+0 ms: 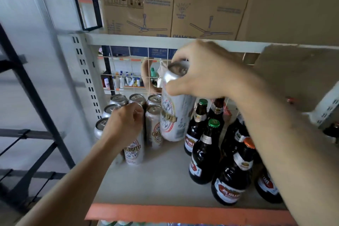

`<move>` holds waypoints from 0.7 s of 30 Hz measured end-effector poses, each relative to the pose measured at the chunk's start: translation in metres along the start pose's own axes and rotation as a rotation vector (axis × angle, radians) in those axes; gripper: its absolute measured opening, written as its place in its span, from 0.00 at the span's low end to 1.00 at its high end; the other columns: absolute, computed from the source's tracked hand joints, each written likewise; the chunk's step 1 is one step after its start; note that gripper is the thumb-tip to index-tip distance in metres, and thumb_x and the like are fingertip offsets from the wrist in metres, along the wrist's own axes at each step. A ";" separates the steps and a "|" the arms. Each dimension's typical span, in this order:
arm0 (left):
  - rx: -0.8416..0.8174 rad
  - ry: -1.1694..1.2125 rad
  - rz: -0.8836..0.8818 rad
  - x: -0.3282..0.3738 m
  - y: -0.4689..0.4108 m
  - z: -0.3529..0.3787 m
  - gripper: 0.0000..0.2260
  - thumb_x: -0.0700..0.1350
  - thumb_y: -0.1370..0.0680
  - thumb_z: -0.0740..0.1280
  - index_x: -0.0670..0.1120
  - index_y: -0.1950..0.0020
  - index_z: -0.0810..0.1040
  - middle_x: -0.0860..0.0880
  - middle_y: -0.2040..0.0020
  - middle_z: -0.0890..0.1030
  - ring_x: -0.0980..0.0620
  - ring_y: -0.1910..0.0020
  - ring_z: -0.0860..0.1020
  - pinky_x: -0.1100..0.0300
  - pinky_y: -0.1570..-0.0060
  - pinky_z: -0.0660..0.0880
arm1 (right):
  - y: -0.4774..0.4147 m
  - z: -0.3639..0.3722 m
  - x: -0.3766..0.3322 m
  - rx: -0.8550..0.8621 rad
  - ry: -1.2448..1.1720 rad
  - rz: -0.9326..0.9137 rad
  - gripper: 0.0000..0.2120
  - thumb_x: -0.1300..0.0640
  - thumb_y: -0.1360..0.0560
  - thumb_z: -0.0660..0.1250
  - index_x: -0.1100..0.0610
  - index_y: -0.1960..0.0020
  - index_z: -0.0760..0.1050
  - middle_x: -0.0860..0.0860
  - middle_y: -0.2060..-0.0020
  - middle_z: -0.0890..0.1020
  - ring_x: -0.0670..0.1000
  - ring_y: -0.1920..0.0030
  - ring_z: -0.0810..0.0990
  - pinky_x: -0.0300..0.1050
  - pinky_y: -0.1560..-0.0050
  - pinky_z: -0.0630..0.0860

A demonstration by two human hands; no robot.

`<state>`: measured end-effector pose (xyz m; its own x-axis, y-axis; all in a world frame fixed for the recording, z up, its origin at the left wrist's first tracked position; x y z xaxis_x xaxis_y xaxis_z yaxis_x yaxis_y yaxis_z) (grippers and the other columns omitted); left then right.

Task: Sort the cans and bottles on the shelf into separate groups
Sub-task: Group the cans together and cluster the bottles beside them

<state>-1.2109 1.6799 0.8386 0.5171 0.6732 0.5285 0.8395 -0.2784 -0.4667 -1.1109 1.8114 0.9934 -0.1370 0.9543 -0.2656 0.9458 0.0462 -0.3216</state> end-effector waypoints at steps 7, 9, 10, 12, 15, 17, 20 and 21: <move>-0.051 -0.052 0.057 -0.009 0.023 0.012 0.09 0.40 0.25 0.62 0.47 0.49 0.80 0.44 0.58 0.84 0.41 0.59 0.80 0.54 0.61 0.76 | -0.007 0.120 0.017 -0.197 0.057 0.110 0.22 0.45 0.37 0.73 0.55 0.53 0.69 0.48 0.64 0.78 0.52 0.63 0.78 0.45 0.63 0.76; -0.094 -0.026 0.091 -0.005 0.029 0.020 0.09 0.41 0.26 0.61 0.46 0.51 0.80 0.45 0.57 0.83 0.42 0.59 0.80 0.51 0.60 0.77 | -0.004 0.147 0.026 -0.249 0.056 0.147 0.19 0.43 0.38 0.73 0.56 0.57 0.74 0.48 0.62 0.79 0.53 0.62 0.79 0.43 0.65 0.74; -0.107 -0.022 0.102 -0.003 0.031 0.023 0.10 0.42 0.26 0.59 0.46 0.52 0.79 0.45 0.56 0.82 0.42 0.58 0.79 0.50 0.59 0.77 | -0.003 0.158 0.031 -0.260 0.045 0.159 0.18 0.43 0.38 0.73 0.55 0.58 0.75 0.49 0.62 0.79 0.54 0.61 0.79 0.43 0.67 0.72; -0.125 -0.025 0.106 -0.001 0.033 0.027 0.10 0.43 0.26 0.59 0.45 0.52 0.79 0.45 0.55 0.81 0.42 0.56 0.79 0.49 0.58 0.77 | -0.004 0.174 0.040 -0.272 0.031 0.186 0.18 0.42 0.39 0.73 0.54 0.58 0.75 0.50 0.61 0.80 0.55 0.61 0.79 0.43 0.68 0.71; -0.125 -0.029 0.132 0.003 0.034 0.029 0.07 0.40 0.26 0.62 0.45 0.53 0.79 0.45 0.58 0.81 0.42 0.57 0.78 0.48 0.60 0.76 | -0.004 0.193 0.051 -0.288 0.019 0.206 0.20 0.42 0.40 0.74 0.53 0.55 0.76 0.50 0.60 0.81 0.55 0.59 0.80 0.45 0.62 0.76; -0.129 -0.037 0.141 0.005 0.034 0.029 0.05 0.40 0.26 0.63 0.45 0.54 0.79 0.45 0.59 0.81 0.41 0.58 0.78 0.48 0.61 0.76 | -0.006 0.200 0.055 -0.286 -0.007 0.215 0.20 0.43 0.38 0.74 0.54 0.54 0.76 0.50 0.58 0.81 0.55 0.58 0.80 0.46 0.61 0.76; -0.142 -0.048 0.135 0.002 0.033 0.030 0.06 0.42 0.27 0.62 0.46 0.54 0.78 0.46 0.59 0.81 0.41 0.57 0.79 0.48 0.61 0.77 | -0.010 0.204 0.058 -0.240 -0.035 0.212 0.21 0.43 0.37 0.74 0.55 0.52 0.74 0.49 0.60 0.79 0.55 0.58 0.79 0.45 0.65 0.71; -0.147 -0.048 0.130 0.001 0.033 0.031 0.06 0.43 0.27 0.62 0.47 0.54 0.78 0.47 0.59 0.81 0.41 0.57 0.79 0.48 0.61 0.77 | -0.011 0.205 0.058 -0.223 -0.036 0.212 0.22 0.43 0.37 0.74 0.55 0.52 0.73 0.50 0.60 0.79 0.56 0.58 0.79 0.45 0.66 0.70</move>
<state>-1.1882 1.6927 0.8020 0.6176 0.6555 0.4346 0.7830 -0.4601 -0.4186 -1.1900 1.8056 0.7952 0.0637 0.9387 -0.3389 0.9952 -0.0852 -0.0489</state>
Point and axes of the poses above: each hand's wrist, its own y-axis away from the middle knuckle, its own z-axis out of the palm, x = y × z, the point moved 10 cm from there along -y, towards the middle knuckle
